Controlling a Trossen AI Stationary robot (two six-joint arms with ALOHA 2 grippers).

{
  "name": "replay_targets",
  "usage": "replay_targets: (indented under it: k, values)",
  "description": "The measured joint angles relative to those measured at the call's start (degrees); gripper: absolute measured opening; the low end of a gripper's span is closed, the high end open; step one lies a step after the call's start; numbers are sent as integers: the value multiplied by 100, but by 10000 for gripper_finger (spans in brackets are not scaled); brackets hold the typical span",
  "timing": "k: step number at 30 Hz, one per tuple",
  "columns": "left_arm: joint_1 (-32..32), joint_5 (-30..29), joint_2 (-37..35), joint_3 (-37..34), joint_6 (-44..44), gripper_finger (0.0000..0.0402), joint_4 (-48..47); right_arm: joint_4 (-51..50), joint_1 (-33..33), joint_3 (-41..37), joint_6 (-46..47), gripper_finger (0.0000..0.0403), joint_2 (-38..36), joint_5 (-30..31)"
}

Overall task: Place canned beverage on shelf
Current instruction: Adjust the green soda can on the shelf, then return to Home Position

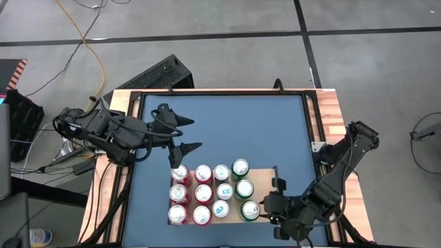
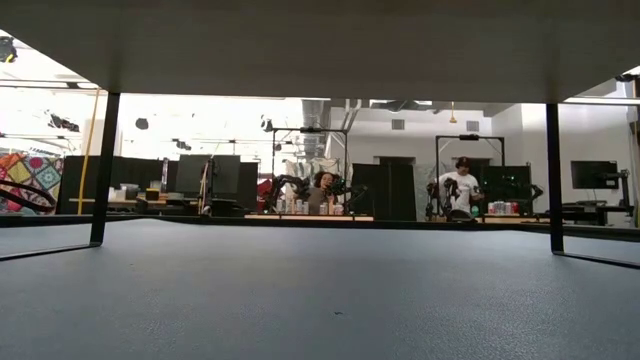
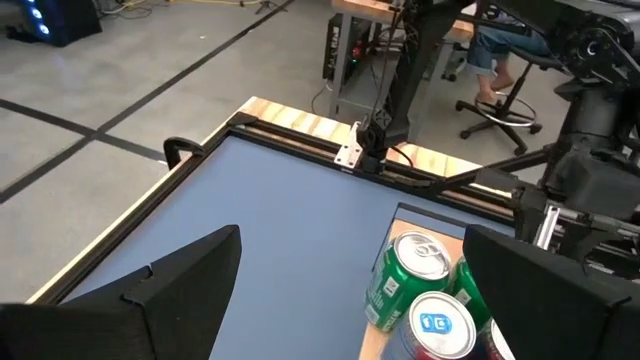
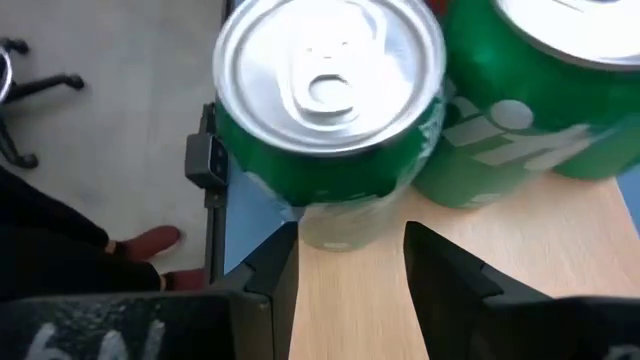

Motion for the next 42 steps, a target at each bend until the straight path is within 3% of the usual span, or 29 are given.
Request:
replay_targets:
  k: [21, 30, 37, 42]
  values:
    - [2, -76, 0, 0, 10, 368, -44, 349, -266, 0, -1078, 166, 0, 55]
    - [2, -76, 0, 0, 118, 368, -46, 349, -334, 0, -1059, 166, 0, 52]
    - [-68, 36, -35, 0, -28, 368, 429, 319, -312, 256, -315, 166, -354, 14]
    - [-159, 624, -212, 4, 800, 368, 1068, 2, -362, 773, -1699, 166, -818, 39]
